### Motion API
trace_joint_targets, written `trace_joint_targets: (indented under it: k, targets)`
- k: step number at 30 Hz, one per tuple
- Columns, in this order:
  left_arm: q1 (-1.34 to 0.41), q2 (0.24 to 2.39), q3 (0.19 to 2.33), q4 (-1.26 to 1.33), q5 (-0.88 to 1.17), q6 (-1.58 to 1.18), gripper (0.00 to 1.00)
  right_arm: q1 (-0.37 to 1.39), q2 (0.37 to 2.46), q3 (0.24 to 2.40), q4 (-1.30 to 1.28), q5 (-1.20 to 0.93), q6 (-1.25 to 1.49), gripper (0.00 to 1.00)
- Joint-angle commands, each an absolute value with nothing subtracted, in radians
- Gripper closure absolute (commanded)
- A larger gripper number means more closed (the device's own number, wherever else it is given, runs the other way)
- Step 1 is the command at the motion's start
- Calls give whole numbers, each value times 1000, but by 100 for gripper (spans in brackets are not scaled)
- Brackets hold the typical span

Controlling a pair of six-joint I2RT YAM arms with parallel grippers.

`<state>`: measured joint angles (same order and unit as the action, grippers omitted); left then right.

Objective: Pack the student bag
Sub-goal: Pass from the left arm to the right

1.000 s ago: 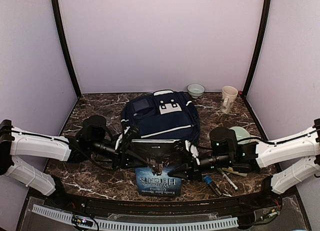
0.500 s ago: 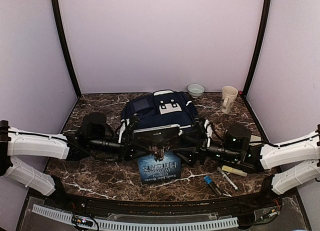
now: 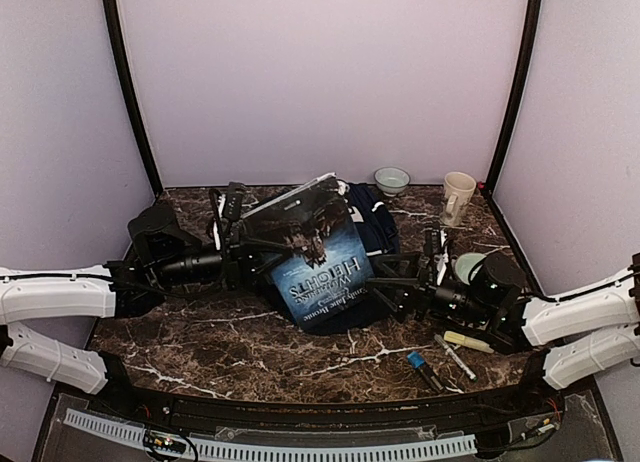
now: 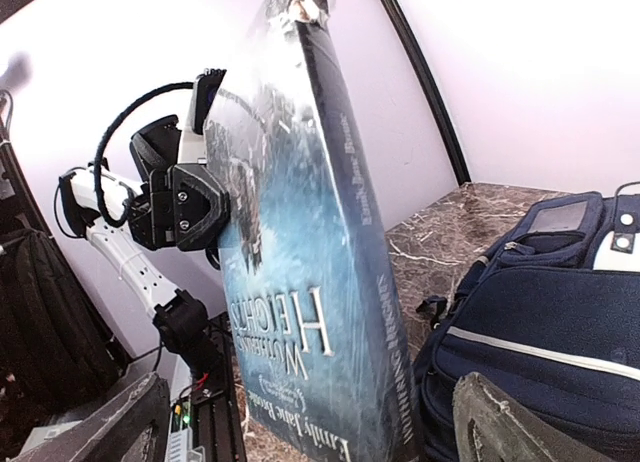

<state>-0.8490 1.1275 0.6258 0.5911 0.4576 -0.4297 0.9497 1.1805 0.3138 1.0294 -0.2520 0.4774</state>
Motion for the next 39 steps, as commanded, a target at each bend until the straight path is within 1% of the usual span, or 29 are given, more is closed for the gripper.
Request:
trace_joint_targets:
  k: [1,7,10,13,15,19,24,27,33,36,39]
  targets:
    - [-850,1044,627,869,364,-535,100,946,1231,311,1234,-305,596,2]
    - [-850,1029,586,990,337,-626,100,945,1301,336,1335,-318,657,3]
    - [-850,1033,570,1053,357,-679,100,945,1335,371,1370,-355,689,4]
    - [-850,1040,570,1087,383,-707,100,945,1379,410,1412,-408,716,9]
    - [-850,1044,570,1099,389,-722,100,945,1409,432,1460,-446,738,16]
    - [-850,1050,564,1133,405,-753,100,946,1456,464,1542,-499,779,26]
    - [-850,1065,569,1147,417,-768,100,946,1518,515,1601,-549,816,49]
    - [-850,1080,564,1170,421,-780,100,948,1540,541,1620,-561,826,58]
    - [-850,1085,552,1184,423,-778,100,948,1552,560,1613,-535,823,82]
    - [-850,1080,545,1173,416,-760,100,948,1549,563,1590,-519,822,99]
    - [-850,1071,542,1128,393,-716,100,948,1536,546,1585,-492,818,100]
